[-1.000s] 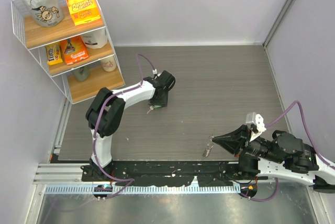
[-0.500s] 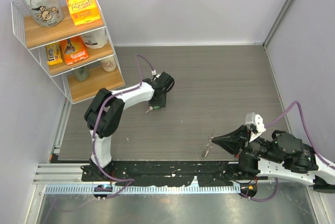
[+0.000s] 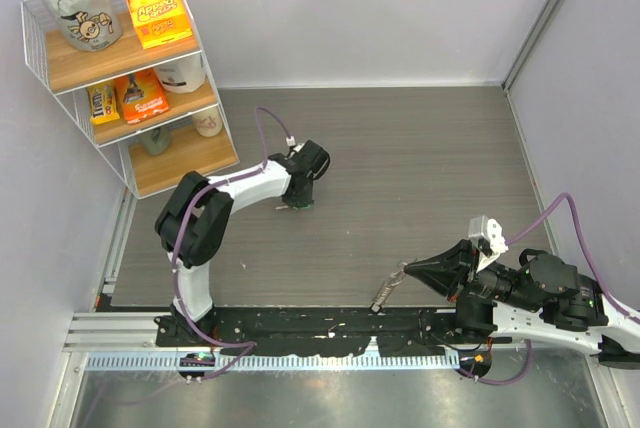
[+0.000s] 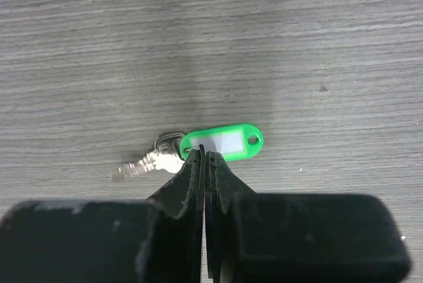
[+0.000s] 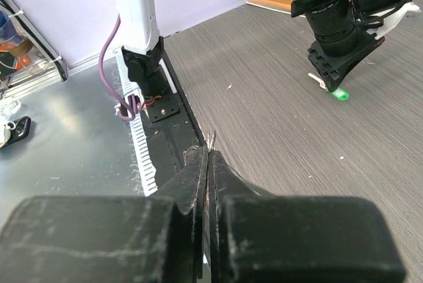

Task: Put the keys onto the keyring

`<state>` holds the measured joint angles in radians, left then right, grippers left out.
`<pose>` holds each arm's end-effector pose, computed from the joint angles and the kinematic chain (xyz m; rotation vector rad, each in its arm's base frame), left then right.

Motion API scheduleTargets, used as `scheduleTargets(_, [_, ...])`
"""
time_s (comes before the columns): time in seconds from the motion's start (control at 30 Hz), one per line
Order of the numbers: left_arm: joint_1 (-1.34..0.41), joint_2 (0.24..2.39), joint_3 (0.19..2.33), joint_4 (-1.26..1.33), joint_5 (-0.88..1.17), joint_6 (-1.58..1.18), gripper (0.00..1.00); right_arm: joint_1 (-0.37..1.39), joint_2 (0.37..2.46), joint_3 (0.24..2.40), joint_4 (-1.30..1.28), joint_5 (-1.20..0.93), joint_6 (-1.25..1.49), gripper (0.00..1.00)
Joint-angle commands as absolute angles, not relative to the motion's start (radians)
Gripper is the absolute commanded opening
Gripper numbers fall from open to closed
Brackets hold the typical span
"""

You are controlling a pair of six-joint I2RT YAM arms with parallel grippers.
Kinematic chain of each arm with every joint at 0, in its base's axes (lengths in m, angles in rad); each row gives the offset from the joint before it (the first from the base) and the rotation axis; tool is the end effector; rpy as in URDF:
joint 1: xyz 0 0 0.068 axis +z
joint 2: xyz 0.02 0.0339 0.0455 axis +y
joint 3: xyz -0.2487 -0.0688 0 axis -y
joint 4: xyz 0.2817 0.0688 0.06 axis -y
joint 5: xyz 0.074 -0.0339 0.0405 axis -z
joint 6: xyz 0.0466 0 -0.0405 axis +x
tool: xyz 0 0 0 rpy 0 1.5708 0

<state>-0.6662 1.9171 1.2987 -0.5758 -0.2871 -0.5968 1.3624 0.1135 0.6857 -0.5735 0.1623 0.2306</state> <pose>0.3324 -0.2445 0.1226 0.0191 2.6722 0.0111 0.0275 0.0936 0.3445 -0.7861 1.4922 1.1047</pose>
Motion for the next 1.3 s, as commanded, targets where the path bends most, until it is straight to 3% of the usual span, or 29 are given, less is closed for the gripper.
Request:
scheduleTargets(0.0, [-0.661,1.862,1.258,-0.546,-0.281,-0.600,0.00,1.368,0.130,0.698,-0.489,0.152,0.224,0.05])
scheduleTargets(0.73, [-0.693,1.583,1.088,-0.452,-0.219,-0.506,0.00,1.368,0.183,0.707,-0.448,0.138,0.242,0.05])
scheduleTargets(0.77, [-0.693,1.588,1.092,-0.463,-0.233,-0.505,0.04,1.368,0.184,0.709,-0.448,0.137,0.242,0.05])
scheduleTargets(0.87, [-0.695,1.617,1.101,-0.477,-0.261,-0.508,0.30,1.368,0.190,0.703,-0.443,0.137,0.245,0.05])
scheduleTargets(0.97, [-0.693,1.667,1.129,-0.502,-0.290,-0.514,0.45,1.368,0.190,0.701,-0.440,0.138,0.245,0.05])
scheduleTargets(1.07, [-0.693,1.712,1.146,-0.497,-0.285,-0.514,0.51,1.368,0.189,0.704,-0.445,0.138,0.245,0.05])
scheduleTargets(1.27, [-0.693,1.770,1.172,-0.486,-0.281,-0.515,0.52,1.368,0.184,0.704,-0.456,0.146,0.245,0.05])
